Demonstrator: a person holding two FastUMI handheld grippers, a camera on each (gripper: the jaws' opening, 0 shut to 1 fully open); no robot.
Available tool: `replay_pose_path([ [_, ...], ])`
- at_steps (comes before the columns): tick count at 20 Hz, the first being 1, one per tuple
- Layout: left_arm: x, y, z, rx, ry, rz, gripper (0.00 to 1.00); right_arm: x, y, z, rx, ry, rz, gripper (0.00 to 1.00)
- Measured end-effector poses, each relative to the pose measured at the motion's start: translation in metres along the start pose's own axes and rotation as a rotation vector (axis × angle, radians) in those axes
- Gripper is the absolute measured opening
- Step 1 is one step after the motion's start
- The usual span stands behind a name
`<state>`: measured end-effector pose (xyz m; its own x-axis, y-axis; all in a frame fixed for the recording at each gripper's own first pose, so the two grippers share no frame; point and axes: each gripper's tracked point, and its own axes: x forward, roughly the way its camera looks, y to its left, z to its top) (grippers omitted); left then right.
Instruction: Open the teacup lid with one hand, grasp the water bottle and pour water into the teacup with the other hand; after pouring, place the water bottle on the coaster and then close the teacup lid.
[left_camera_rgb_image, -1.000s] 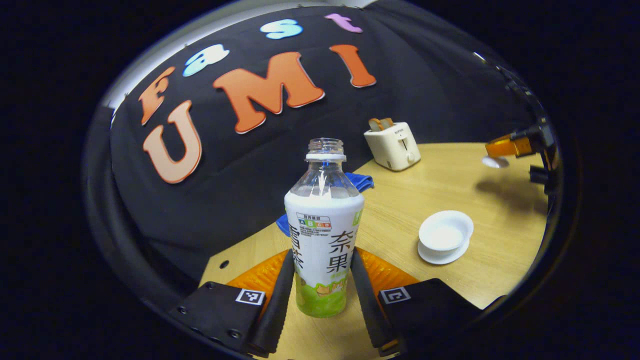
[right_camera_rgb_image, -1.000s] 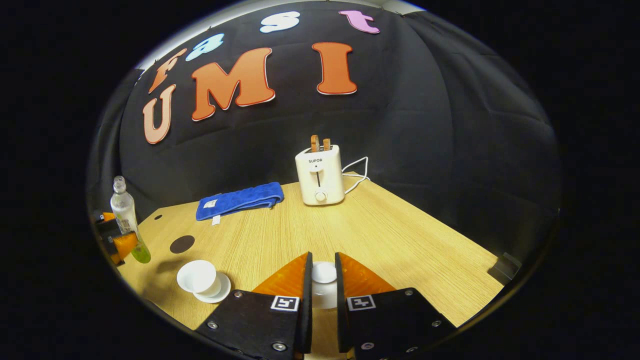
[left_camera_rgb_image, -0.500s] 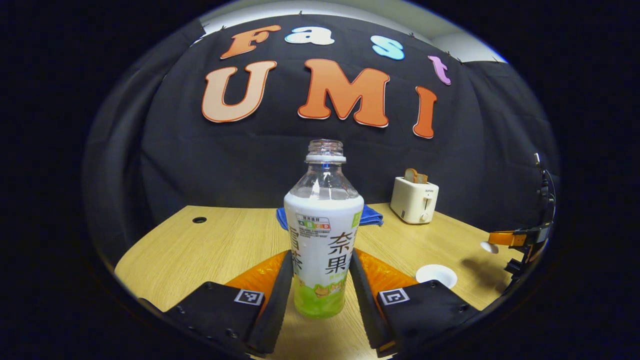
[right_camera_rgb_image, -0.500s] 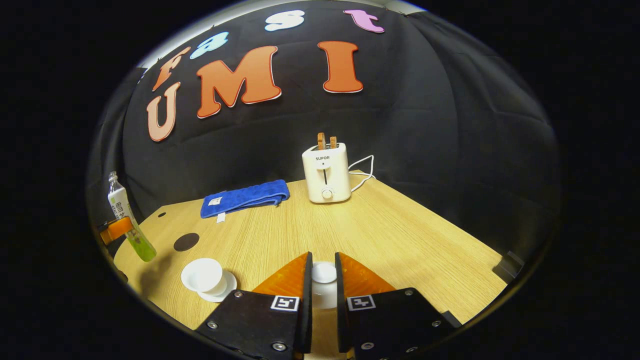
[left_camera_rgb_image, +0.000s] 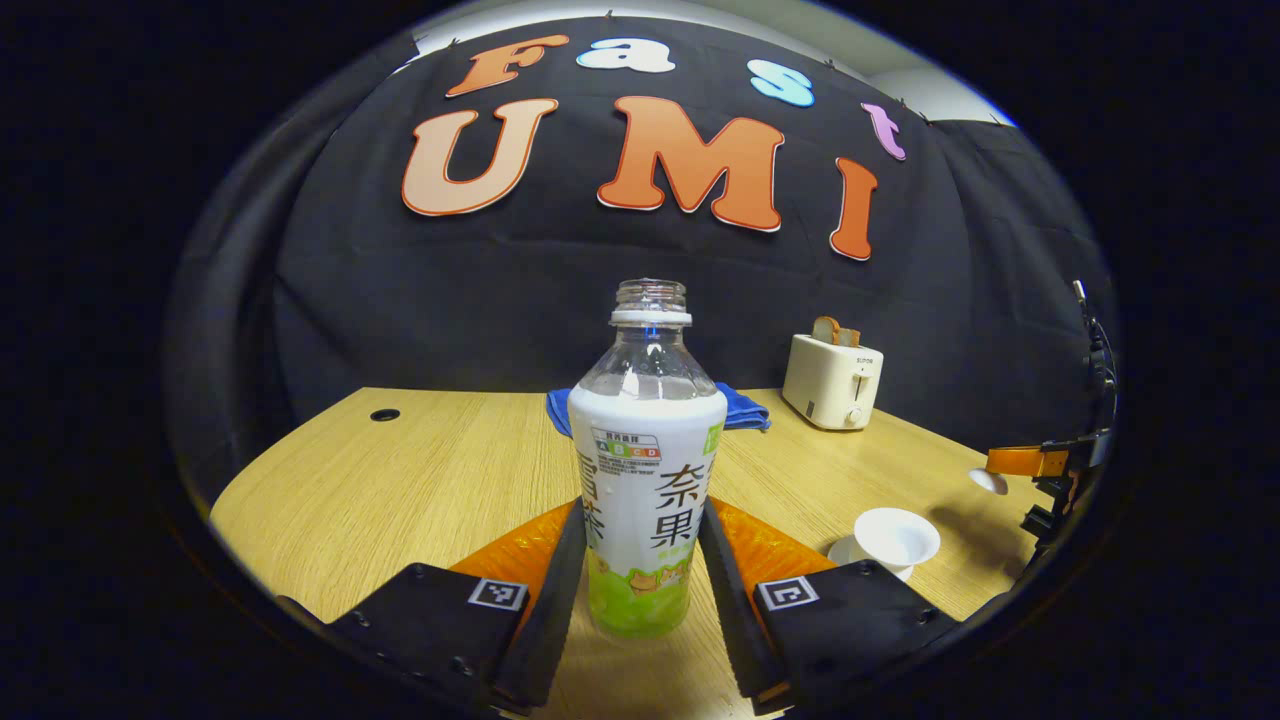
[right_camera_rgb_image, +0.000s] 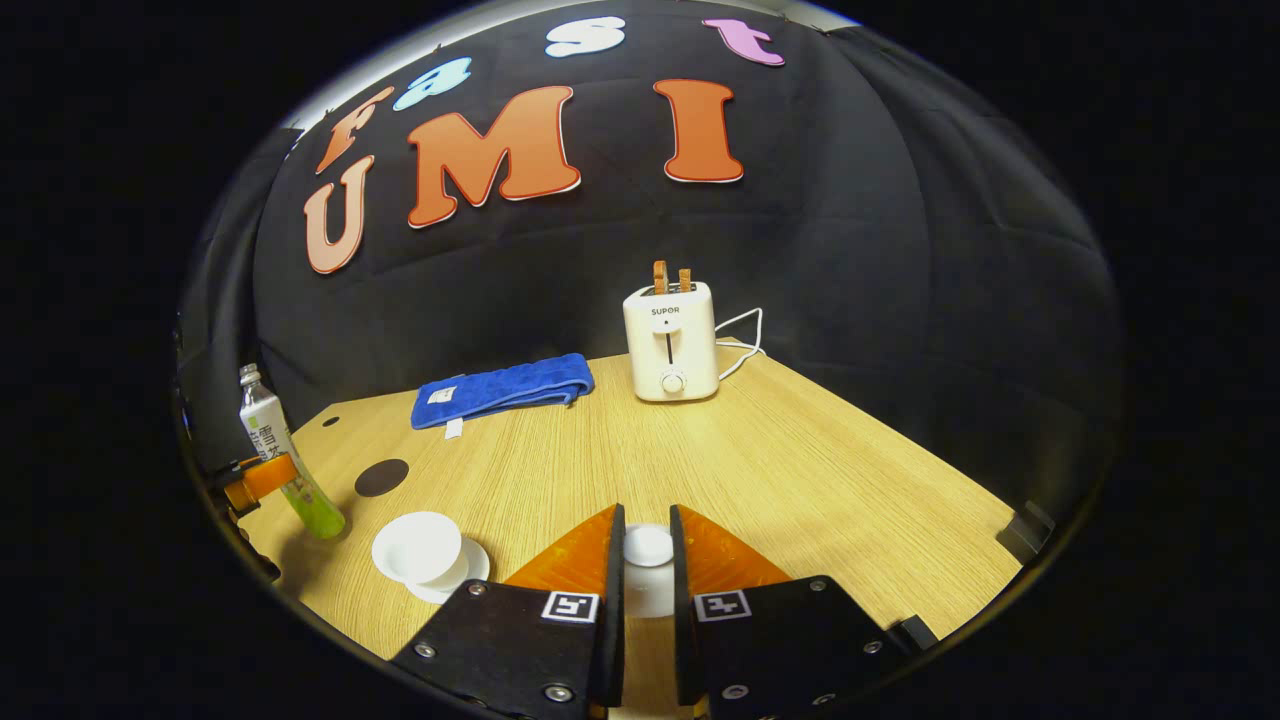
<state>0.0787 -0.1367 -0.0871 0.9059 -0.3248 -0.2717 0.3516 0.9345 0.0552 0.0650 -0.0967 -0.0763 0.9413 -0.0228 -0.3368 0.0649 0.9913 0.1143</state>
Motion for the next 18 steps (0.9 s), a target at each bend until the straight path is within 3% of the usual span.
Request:
replay_pose_path([
  [2, 0.016, 0.002, 0.01, 0.024, -0.019, 0.005, 0.69, 0.0, 0.004, -0.002, -0.002, 0.003, 0.007, 0.2],
  [6, 0.055, 0.009, 0.022, -0.065, -0.011, 0.006, 0.69, 0.001, 0.007, -0.005, -0.014, 0.012, 0.011, 0.21],
  [10, 0.088, 0.029, 0.032, -0.069, -0.017, 0.045, 0.69, 0.002, 0.004, -0.004, -0.006, 0.01, 0.009, 0.21],
  [18, 0.112, 0.025, 0.015, -0.072, 0.021, 0.026, 0.68, 0.004, 0.001, -0.006, -0.001, 0.018, 0.0, 0.2],
])
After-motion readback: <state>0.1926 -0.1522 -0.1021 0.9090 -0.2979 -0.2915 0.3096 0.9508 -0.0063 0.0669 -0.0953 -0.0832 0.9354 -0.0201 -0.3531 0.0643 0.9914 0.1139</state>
